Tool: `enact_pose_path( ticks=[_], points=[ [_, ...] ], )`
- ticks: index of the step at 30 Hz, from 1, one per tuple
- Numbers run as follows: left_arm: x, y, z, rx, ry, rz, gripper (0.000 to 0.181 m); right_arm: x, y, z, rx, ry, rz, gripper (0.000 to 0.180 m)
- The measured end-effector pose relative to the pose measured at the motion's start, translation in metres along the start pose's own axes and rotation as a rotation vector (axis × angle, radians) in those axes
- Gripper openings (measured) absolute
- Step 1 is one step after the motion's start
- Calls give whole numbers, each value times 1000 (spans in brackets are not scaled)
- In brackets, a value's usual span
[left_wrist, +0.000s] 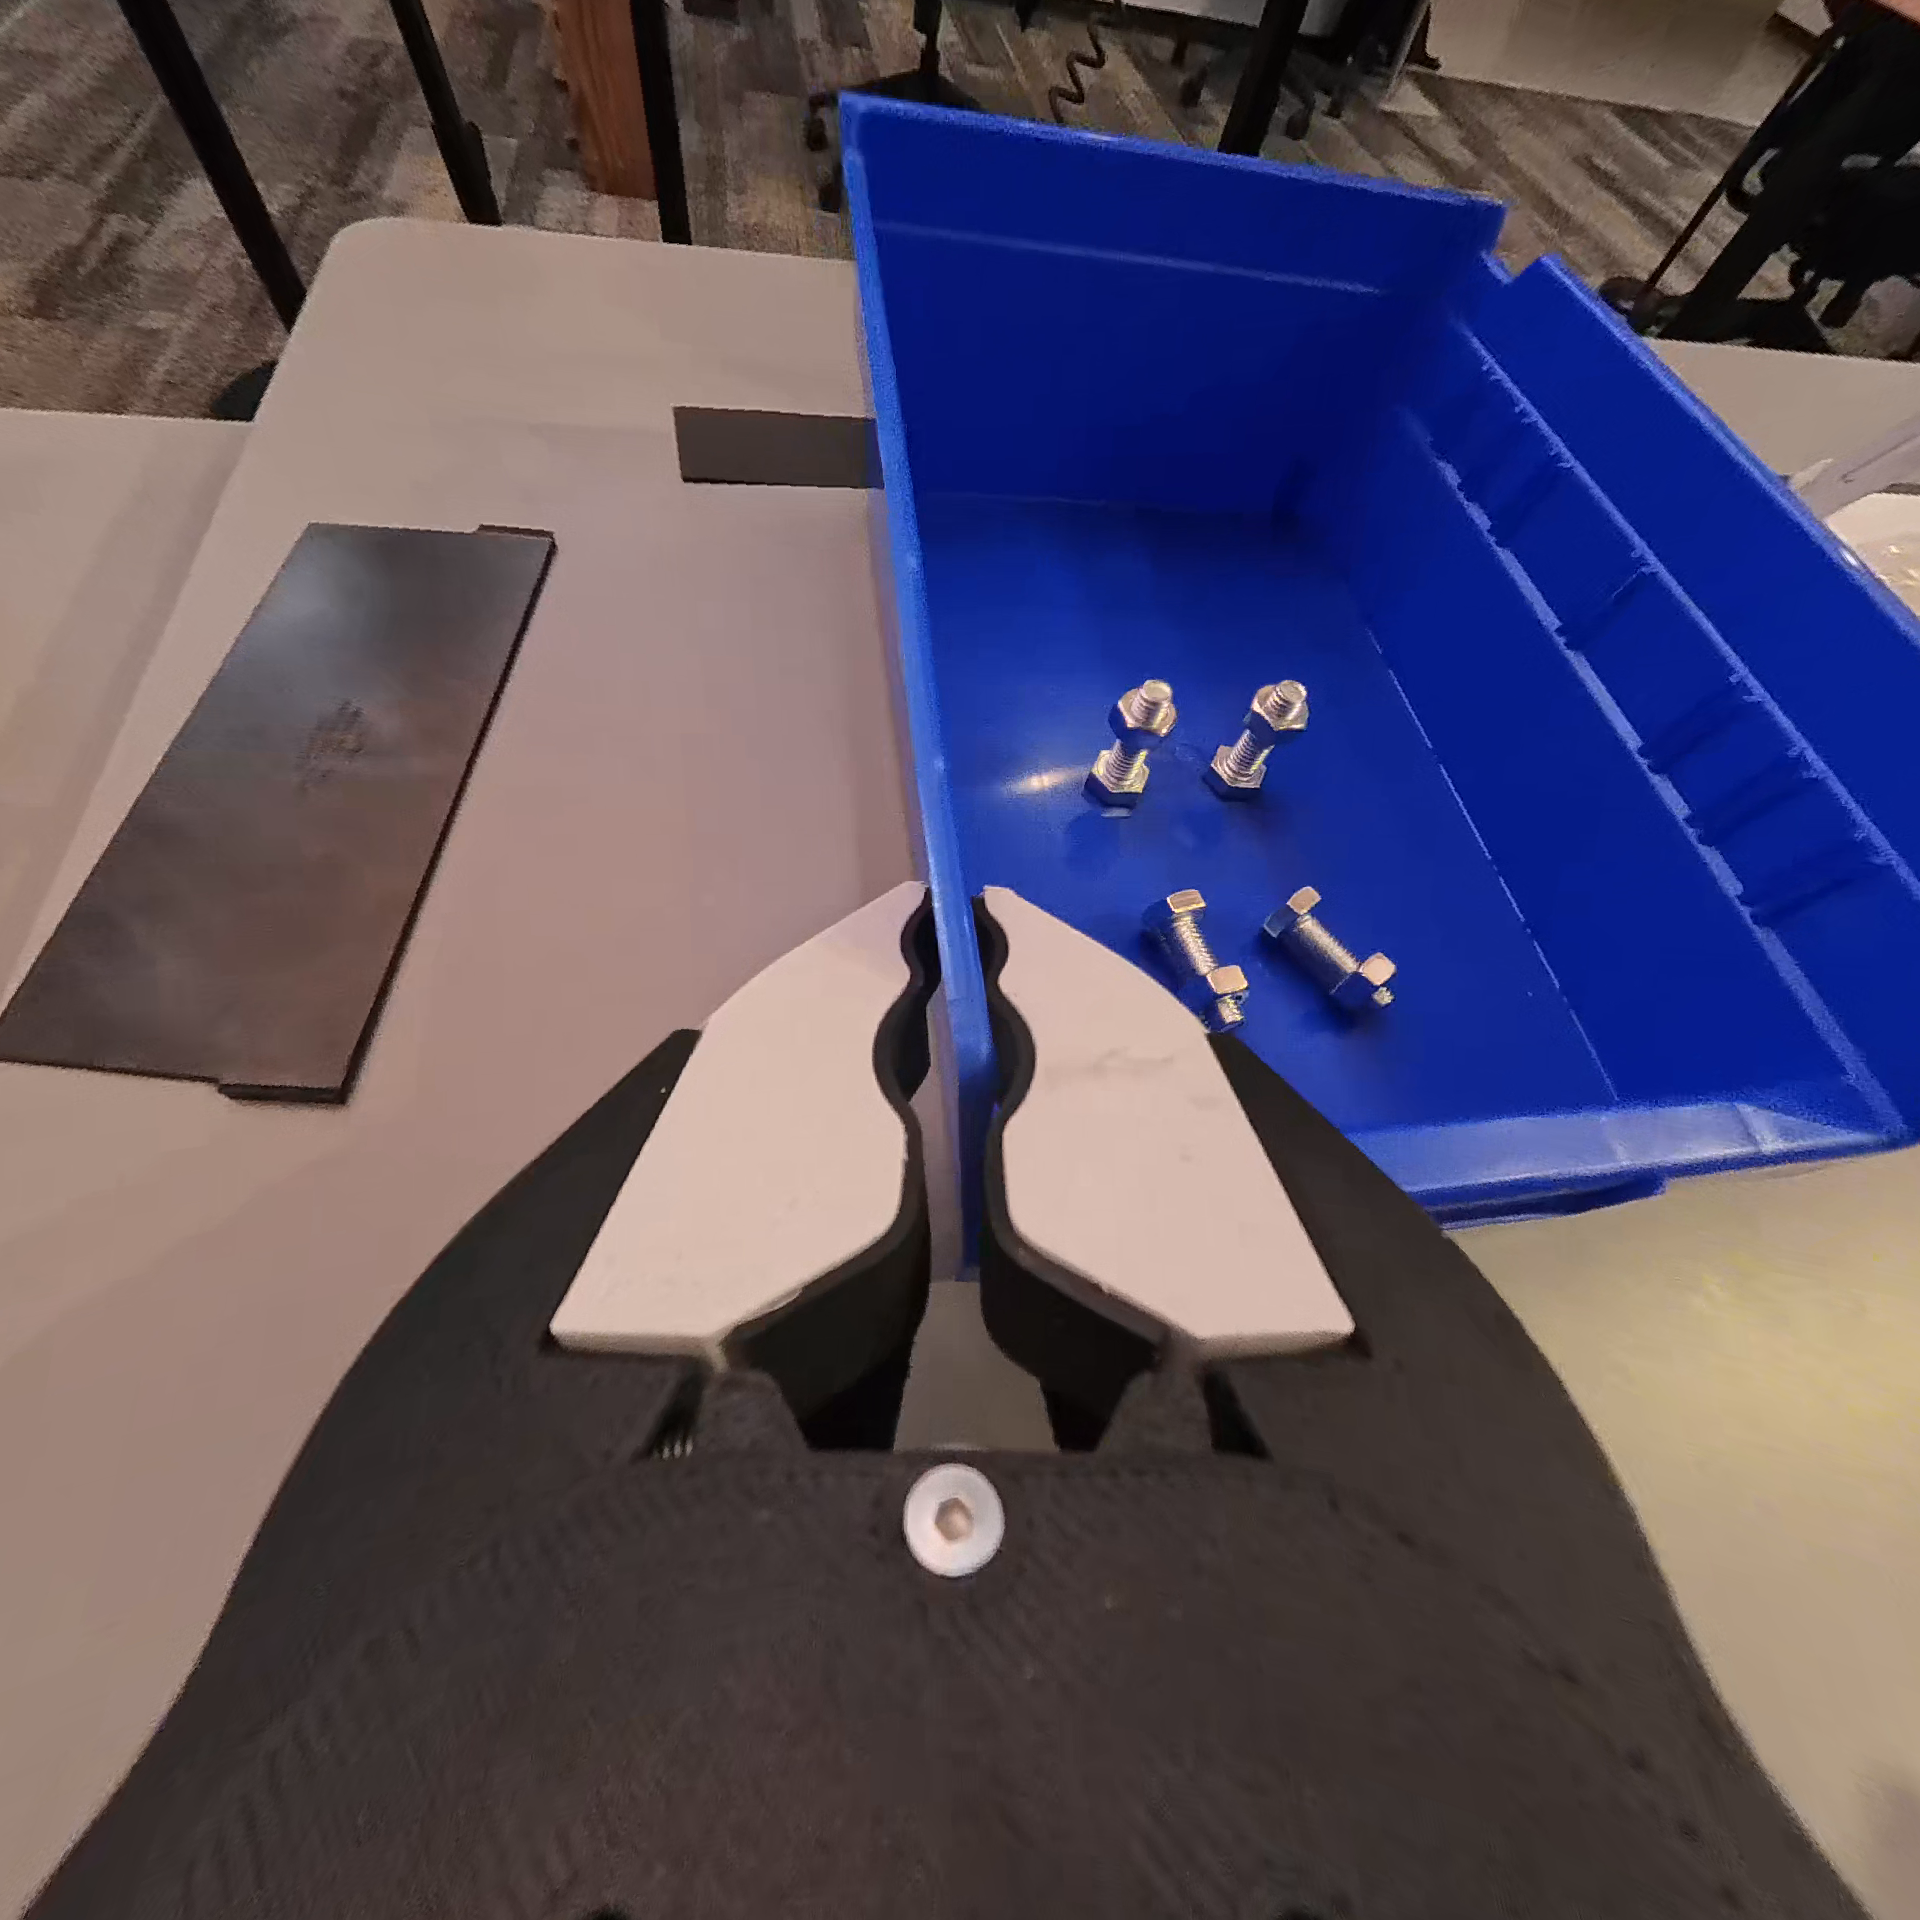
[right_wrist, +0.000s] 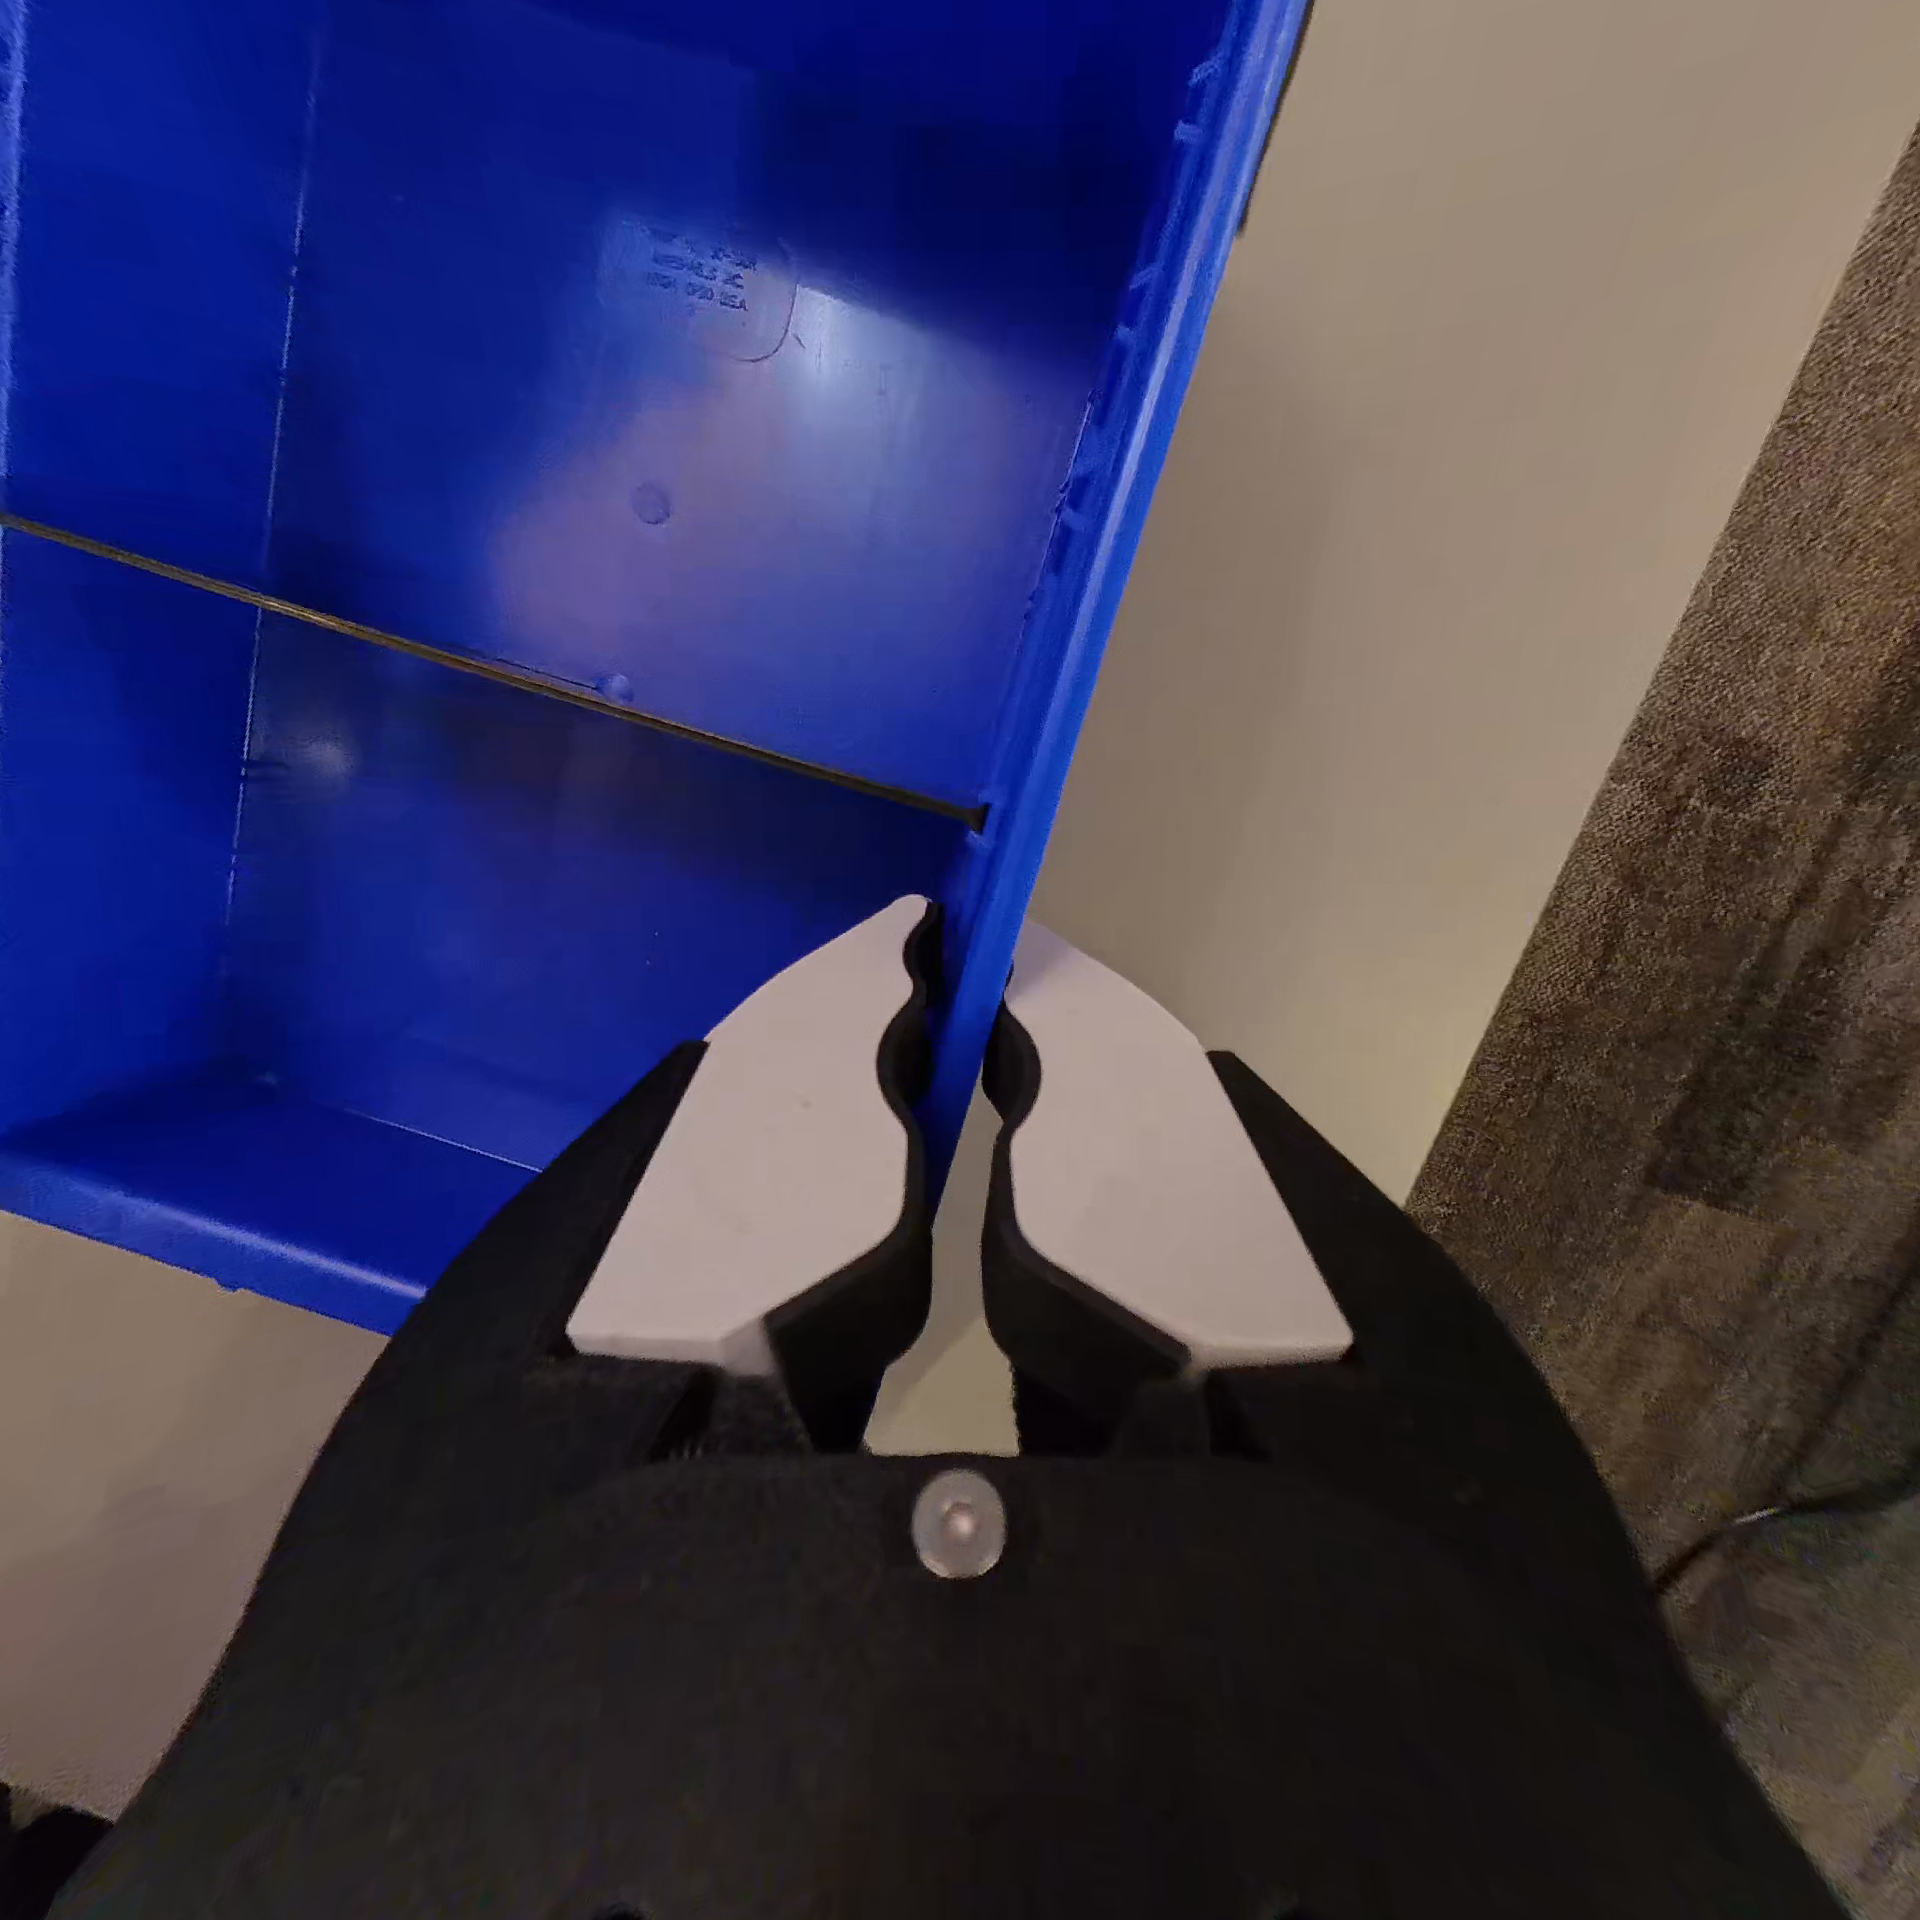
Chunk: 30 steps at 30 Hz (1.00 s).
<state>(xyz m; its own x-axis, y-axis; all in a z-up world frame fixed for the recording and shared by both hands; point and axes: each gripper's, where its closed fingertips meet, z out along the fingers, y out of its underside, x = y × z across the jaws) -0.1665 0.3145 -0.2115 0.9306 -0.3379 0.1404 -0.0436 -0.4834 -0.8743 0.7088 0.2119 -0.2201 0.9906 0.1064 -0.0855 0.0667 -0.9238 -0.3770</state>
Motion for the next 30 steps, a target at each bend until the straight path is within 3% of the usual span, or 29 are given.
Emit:
enact_pose_path(
  ticks=[11, 23, 27, 30],
  points=[
    [-1, 3, -8, 20, -137, -83, 3, 14, -15, 5, -1, 12, 31, 5],
    [-1, 1, -5, 39, -77, -108, 5, 11, -16, 6, 62, 8, 42, 13],
    [0, 2, -5, 53, -61, -119, 34, 15, -22, -4, 131, 48, 24, 42],
    [-5, -11, -18, 132, -97, -102, 53, 26, -23, -25, 188, 158, 3, 48]
  ],
)
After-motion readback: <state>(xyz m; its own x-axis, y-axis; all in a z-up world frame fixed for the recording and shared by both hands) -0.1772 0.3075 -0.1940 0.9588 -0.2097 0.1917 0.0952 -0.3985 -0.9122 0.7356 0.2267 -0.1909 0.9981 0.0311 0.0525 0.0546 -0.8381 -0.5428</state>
